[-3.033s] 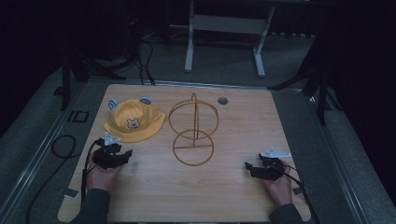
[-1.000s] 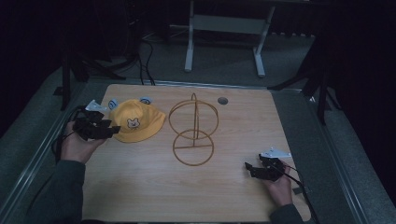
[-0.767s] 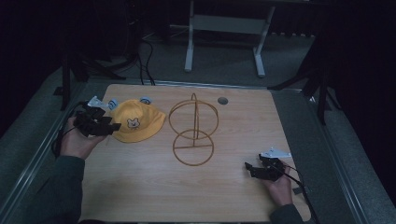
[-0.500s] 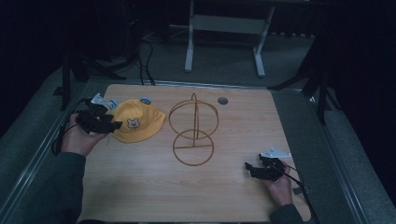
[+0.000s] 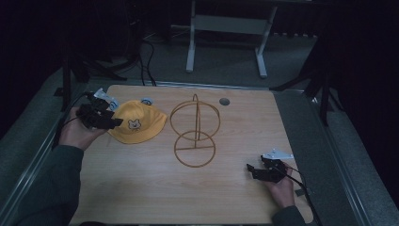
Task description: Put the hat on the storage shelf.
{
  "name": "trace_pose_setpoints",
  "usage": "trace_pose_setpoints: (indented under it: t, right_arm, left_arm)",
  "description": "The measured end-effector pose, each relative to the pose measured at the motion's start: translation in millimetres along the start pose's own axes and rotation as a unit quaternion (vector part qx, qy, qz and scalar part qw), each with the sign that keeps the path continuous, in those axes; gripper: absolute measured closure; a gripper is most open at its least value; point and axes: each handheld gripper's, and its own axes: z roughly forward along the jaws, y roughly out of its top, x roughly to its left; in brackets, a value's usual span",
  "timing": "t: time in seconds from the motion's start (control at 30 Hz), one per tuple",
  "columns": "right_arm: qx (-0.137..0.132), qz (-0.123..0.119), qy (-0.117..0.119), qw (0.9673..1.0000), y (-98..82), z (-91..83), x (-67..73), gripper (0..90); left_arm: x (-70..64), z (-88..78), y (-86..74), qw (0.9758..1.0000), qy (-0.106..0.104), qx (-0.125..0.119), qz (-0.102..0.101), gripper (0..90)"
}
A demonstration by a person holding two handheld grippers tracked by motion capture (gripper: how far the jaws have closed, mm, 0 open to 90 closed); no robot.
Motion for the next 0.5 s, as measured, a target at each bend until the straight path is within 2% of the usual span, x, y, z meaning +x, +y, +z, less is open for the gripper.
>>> trace_pose_setpoints:
  t: [0.5]
  right_arm:
    - [0.001, -0.003, 0.002, 1.0000, 0.0, 0.0, 0.1, 23.6]
  left_arm:
    - [11.6, 1.9, 16.0, 0.9998, -0.007, 0.017, 0.003, 52.3]
